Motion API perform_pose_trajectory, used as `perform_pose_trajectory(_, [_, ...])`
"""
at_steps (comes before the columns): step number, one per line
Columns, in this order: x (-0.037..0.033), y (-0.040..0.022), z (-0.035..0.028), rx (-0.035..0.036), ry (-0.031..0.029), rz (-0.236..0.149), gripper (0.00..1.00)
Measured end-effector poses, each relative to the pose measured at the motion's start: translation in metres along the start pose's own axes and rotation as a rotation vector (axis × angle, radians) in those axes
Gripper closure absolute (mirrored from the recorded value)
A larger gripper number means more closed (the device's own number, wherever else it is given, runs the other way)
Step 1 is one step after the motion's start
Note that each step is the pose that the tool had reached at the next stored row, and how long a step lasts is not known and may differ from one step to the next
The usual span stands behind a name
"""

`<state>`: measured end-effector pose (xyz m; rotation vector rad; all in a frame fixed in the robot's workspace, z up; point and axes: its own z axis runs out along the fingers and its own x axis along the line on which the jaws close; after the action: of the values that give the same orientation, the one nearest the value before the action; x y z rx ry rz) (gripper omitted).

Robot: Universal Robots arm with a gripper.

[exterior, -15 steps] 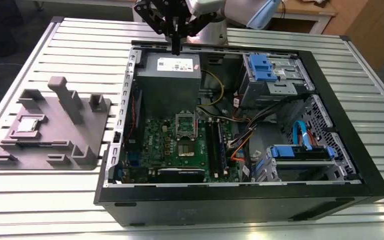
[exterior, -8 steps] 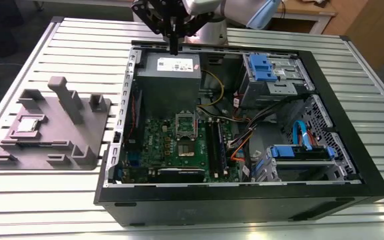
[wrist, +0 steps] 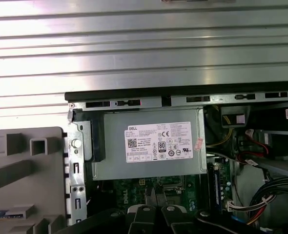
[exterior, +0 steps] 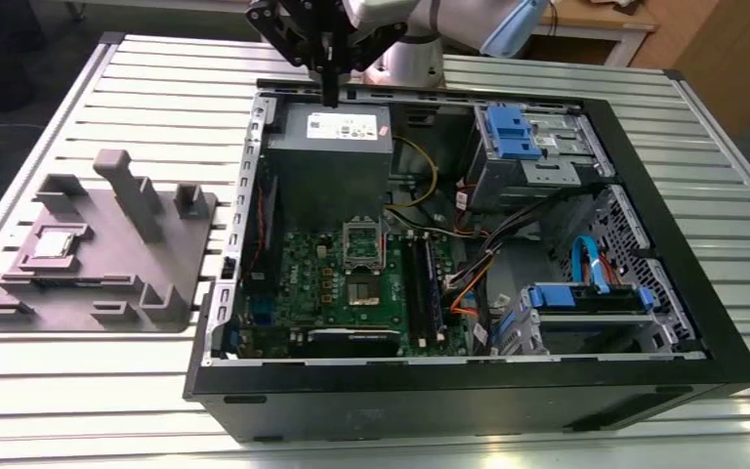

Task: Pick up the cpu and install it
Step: 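Reach for the cpu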

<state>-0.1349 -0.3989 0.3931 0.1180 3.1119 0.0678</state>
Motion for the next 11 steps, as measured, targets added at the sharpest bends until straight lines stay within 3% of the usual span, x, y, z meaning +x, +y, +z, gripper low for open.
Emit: perform_pose_trajectory(11, [0.0028, -0.0003, -0.0001, 0.0001, 0.0001, 0.000, 0.90])
